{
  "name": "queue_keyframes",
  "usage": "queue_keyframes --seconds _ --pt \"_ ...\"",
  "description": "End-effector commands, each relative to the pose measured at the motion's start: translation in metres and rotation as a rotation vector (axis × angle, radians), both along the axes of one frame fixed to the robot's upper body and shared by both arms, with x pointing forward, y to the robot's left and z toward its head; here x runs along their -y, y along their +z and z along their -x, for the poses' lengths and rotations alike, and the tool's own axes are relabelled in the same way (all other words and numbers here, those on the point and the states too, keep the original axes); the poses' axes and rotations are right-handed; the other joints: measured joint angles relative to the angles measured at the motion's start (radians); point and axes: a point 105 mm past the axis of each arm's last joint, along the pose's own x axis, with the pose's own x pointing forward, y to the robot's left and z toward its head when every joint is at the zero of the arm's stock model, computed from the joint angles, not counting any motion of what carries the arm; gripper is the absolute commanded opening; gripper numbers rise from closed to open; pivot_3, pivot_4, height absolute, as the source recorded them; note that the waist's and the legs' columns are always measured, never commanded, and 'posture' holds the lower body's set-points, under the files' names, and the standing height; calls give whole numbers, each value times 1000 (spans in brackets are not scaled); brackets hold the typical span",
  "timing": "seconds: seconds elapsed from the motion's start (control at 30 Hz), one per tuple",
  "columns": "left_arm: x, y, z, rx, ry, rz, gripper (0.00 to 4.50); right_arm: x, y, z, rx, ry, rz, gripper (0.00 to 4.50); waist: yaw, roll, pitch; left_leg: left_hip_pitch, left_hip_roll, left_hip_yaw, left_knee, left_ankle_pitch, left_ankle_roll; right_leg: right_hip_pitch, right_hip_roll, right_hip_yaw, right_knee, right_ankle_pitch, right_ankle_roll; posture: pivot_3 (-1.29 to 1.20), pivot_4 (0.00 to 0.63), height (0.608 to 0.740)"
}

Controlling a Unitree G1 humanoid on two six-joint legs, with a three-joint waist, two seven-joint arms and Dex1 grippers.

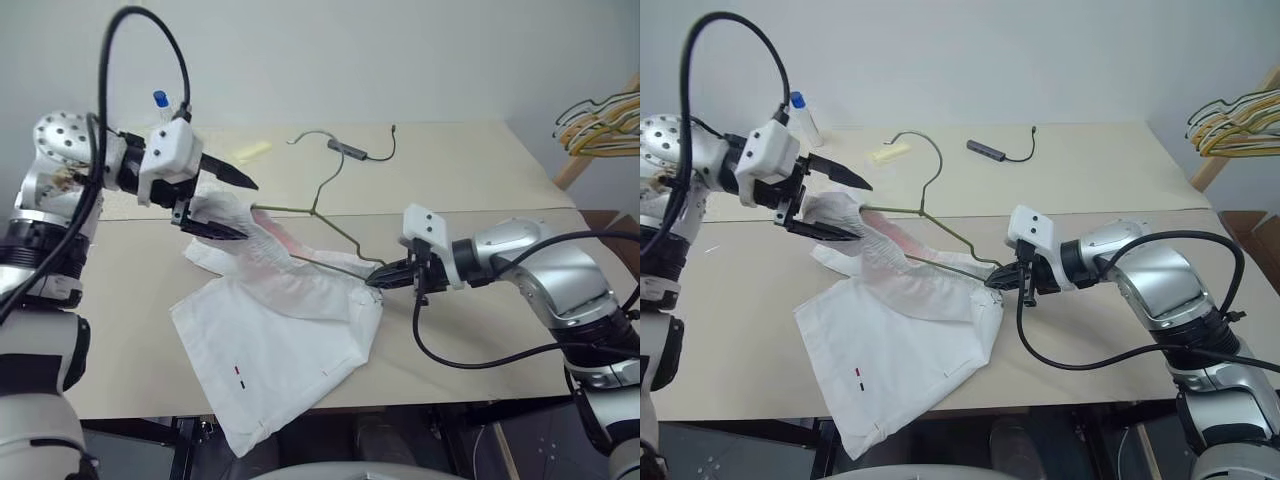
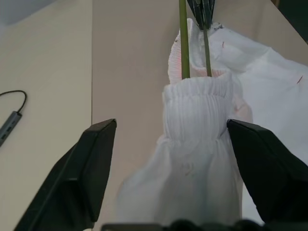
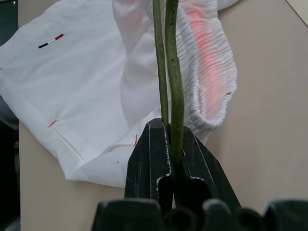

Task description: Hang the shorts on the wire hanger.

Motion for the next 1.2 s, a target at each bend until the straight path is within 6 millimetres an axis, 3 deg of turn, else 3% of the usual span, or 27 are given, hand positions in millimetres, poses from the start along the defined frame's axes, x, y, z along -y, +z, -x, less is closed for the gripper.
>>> queue_keyframes --seconds 0.03,0.23,0.33,0.53,0.7,0.93,1.07,1.2 --pt "2 10 -1 21 -13 2 2873 -5 9 3 53 40 -7 0 0 0 0 -2 0 0 1 0 0 -2 0 0 1 0 0 -61 0 740" --pt "5 7 0 10 -28 -4 830 -4 8 3 72 38 0 0 1 0 0 -4 0 0 4 0 0 -3 0 0 3 0 0 -66 0 740" --pt "4 2 -1 11 -27 -22 32 -4 6 2 97 37 7 0 1 0 0 -4 0 0 4 0 0 -3 0 -1 3 0 0 -69 0 740" --pt "4 4 0 37 -34 -3 32 -5 1 -13 290 16 48 0 -1 0 0 -5 0 0 5 0 0 -3 0 0 3 0 0 -71 0 740" --pt "0 6 -6 80 -11 -2 0 8 7 -27 313 -61 39 1375 -6 0 0 -5 0 -1 6 0 0 -3 0 -1 4 0 0 -70 0 740" --pt "-7 14 -19 127 81 84 0 55 35 -40 287 -241 -25 3598 -13 0 0 -5 0 -1 7 0 0 -3 0 -1 4 0 0 -90 0 740" --pt "-9 18 -20 139 97 104 0 66 41 -29 139 -300 -134 3598 -21 0 0 -5 0 -1 7 0 0 -3 0 -1 5 0 0 -94 0 740" --pt "-11 17 -22 142 112 99 0 58 26 -17 -2 -332 -229 3598 -24 0 0 -5 0 -2 7 0 0 -3 0 -1 6 0 0 -98 0 740"
